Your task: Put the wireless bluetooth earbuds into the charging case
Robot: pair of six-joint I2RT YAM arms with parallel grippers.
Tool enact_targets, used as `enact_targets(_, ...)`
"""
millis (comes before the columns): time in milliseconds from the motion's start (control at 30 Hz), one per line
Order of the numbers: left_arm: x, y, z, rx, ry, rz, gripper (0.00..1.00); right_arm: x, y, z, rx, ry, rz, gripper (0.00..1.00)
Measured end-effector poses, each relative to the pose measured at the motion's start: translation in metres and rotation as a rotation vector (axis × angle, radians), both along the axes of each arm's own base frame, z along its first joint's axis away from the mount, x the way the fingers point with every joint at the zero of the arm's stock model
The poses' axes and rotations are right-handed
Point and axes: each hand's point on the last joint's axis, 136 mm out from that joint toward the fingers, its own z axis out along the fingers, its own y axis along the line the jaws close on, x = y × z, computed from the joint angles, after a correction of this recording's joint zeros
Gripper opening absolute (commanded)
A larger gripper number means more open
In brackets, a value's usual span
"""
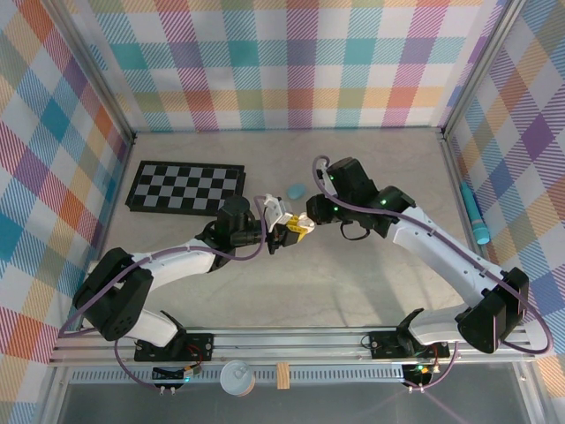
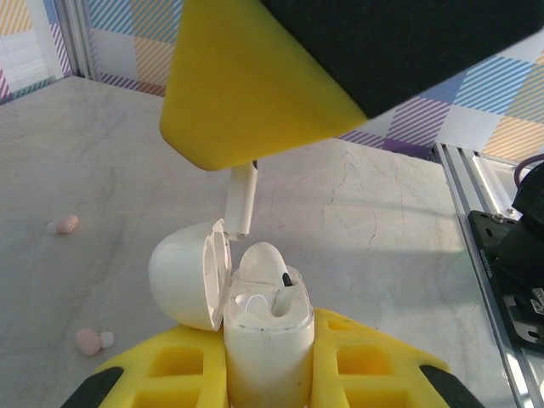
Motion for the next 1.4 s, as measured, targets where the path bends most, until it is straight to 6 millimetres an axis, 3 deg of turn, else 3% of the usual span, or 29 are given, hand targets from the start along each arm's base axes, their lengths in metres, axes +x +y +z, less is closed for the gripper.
enact_targets(1133, 0.003, -0.002, 0.006, -0.010, -0.020, 0.003, 0.00, -0.011, 0.002, -0.012, -0.038, 0.024, 0.048, 0.21)
enact_targets(1400, 0.003, -0.002, 0.005, -0.007, -0.016, 0.003, 0.00, -0.009, 0.006, -0.019, -0.050, 0.045, 0.057, 0.25)
